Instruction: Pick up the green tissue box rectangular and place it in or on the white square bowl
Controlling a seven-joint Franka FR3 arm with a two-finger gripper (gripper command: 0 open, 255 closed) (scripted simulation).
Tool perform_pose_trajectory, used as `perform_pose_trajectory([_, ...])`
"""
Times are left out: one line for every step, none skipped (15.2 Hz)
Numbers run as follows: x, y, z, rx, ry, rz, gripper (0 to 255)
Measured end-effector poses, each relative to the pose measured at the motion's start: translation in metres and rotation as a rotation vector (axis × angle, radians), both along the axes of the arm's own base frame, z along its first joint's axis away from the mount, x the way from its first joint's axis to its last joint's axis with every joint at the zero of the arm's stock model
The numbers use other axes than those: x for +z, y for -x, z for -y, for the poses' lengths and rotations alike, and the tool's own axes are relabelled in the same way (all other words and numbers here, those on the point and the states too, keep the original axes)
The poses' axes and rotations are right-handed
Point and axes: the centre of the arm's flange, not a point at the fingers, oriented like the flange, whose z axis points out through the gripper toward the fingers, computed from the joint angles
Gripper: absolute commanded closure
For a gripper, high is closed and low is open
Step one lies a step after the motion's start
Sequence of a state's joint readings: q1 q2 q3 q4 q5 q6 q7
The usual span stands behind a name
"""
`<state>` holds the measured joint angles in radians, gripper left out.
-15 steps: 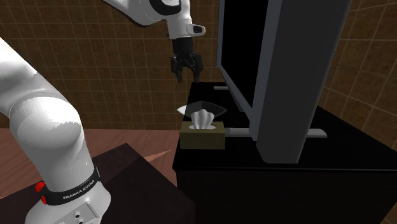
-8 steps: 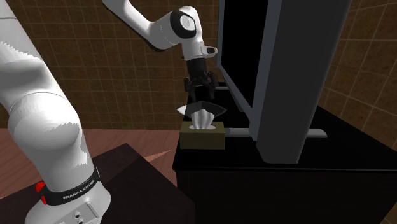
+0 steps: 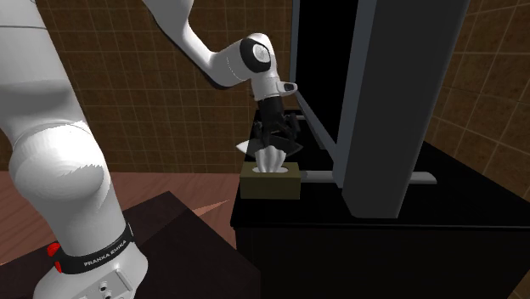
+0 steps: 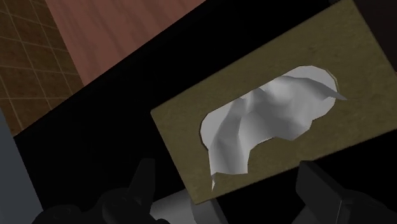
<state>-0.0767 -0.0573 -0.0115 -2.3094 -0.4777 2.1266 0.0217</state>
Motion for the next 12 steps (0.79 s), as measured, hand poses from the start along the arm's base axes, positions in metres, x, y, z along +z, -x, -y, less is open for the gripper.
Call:
perform_pose_trajectory([-0.005, 0.000, 0.002, 0.000, 0.000, 0.000, 0])
perform_pose_trajectory([-0.010, -0.001, 0.004, 0.000, 0.000, 0.000, 0])
perform_pose_trajectory([-0.014, -0.001, 0.005, 0.000, 0.000, 0.000, 0])
perform_pose_trajectory([-0.015, 0.000, 0.006, 0.000, 0.000, 0.000, 0])
perform_pose_trajectory([-0.016, 0.000, 0.006, 0.001, 0.000, 0.000, 0])
perform_pose_trajectory([-0.016, 0.001, 0.007, 0.001, 0.000, 0.000, 0])
perform_pose_trajectory([-0.017, 0.001, 0.007, 0.001, 0.000, 0.000, 0])
perform_pose_trajectory([-0.017, 0.001, 0.007, 0.001, 0.000, 0.000, 0])
perform_pose_trajectory([-0.017, 0.001, 0.007, 0.001, 0.000, 0.000, 0])
perform_pose_trajectory([-0.017, 0.001, 0.007, 0.001, 0.000, 0.000, 255])
perform_pose_trajectory([-0.017, 0.001, 0.007, 0.001, 0.000, 0.000, 255])
perform_pose_trajectory([-0.014, 0.000, 0.009, 0.001, 0.006, 0.006, 255])
